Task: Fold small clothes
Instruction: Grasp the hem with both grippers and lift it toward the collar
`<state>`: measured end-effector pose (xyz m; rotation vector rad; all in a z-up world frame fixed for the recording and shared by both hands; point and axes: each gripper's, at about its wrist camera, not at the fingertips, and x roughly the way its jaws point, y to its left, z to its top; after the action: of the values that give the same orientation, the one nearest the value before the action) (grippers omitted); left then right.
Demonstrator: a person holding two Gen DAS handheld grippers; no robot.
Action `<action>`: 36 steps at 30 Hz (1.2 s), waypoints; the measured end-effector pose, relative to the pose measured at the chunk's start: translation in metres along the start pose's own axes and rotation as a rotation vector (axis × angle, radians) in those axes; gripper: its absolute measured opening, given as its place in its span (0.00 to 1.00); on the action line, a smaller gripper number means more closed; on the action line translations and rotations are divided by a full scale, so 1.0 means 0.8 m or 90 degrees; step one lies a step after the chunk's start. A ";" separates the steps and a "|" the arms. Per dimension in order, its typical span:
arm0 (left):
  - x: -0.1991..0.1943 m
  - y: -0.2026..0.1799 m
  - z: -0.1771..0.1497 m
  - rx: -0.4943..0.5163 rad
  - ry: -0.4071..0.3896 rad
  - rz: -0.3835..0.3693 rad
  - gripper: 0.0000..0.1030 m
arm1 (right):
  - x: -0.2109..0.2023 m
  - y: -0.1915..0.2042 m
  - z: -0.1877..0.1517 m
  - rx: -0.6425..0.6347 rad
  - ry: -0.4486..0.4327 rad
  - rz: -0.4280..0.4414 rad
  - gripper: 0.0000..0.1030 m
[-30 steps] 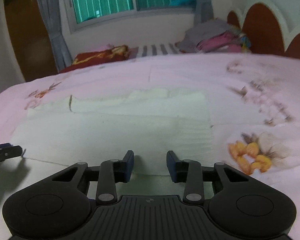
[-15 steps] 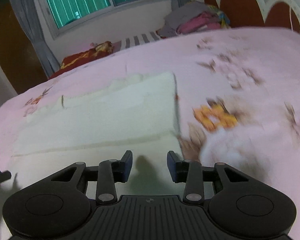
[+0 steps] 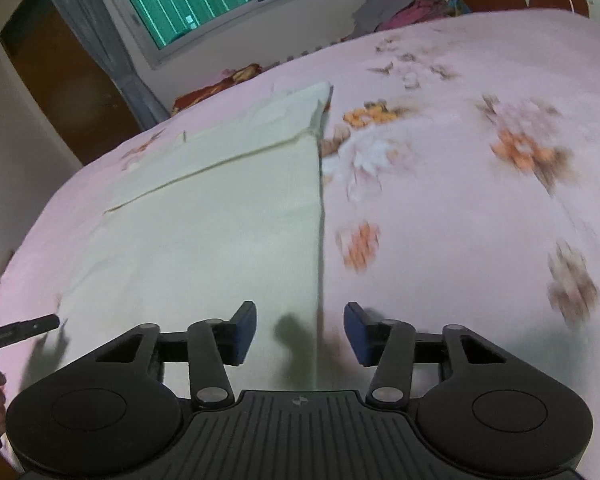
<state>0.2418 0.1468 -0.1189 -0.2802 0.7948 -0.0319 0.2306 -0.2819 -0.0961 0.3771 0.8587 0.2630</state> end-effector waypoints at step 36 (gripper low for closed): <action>-0.080 0.041 -0.026 -0.266 -0.105 -0.202 0.03 | -0.106 0.004 -0.036 0.060 -0.055 0.207 0.03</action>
<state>0.1796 0.1819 -0.0963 -0.7932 0.5817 -0.1403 0.1549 -0.3043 -0.0537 0.6137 0.7248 0.5050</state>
